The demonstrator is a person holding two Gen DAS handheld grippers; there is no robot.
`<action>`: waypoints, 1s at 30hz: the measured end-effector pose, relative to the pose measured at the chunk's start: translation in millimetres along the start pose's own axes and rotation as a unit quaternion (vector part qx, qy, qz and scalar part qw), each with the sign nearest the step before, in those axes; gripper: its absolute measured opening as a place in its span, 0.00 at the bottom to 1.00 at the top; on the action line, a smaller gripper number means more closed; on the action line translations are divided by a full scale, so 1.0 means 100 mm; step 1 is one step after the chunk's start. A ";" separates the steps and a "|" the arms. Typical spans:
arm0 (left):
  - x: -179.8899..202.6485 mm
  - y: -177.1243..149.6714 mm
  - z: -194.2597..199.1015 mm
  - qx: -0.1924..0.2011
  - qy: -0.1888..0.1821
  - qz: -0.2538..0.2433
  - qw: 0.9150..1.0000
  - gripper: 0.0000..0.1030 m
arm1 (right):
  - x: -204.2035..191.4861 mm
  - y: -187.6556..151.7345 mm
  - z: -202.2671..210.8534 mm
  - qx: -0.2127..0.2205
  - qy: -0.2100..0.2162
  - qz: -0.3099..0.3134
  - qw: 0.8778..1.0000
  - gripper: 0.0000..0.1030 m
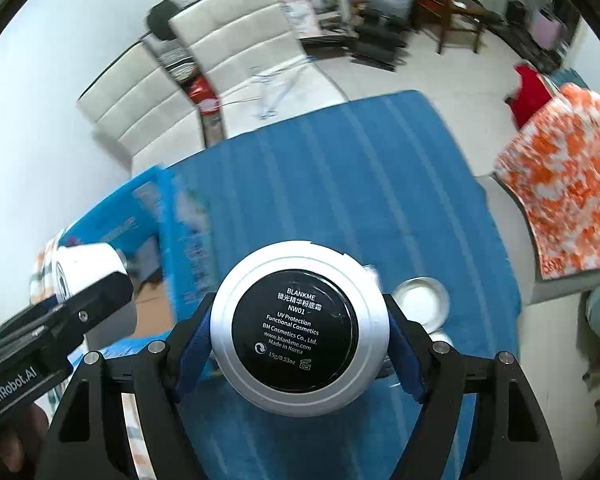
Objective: Organize rigid objects
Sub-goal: 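Grasp the white Yiyan jar with the left tool while the right tool grasps the black-lid jar, then lower both jars into the blue box beside the tin while both tools open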
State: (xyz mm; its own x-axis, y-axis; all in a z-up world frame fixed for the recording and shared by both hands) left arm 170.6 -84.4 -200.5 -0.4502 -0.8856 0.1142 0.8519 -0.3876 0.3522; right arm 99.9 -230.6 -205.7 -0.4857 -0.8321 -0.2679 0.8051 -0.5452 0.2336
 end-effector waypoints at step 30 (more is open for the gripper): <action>-2.29 -0.60 -0.19 -0.054 0.094 0.108 0.988 0.64 | -2.06 -0.45 -0.94 -0.050 0.005 0.116 0.992 0.77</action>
State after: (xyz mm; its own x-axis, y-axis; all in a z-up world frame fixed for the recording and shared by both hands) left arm 227.5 136.5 -265.7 -0.2049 -0.9788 -0.0032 0.9510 -0.1999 0.2358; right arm 195.6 -25.3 -248.6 -0.2800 -0.9328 -0.2271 0.9247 -0.3256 0.1971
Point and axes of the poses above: each gripper's, at about its wrist camera, not at the fingertips, and z roughly against the way its jaws point, x to its right, y to its top, the point moved 7 cm from there along -z, roughly the way its jaws point, and after that the axes turned 12 degrees about -z, right-handed, at the moved point
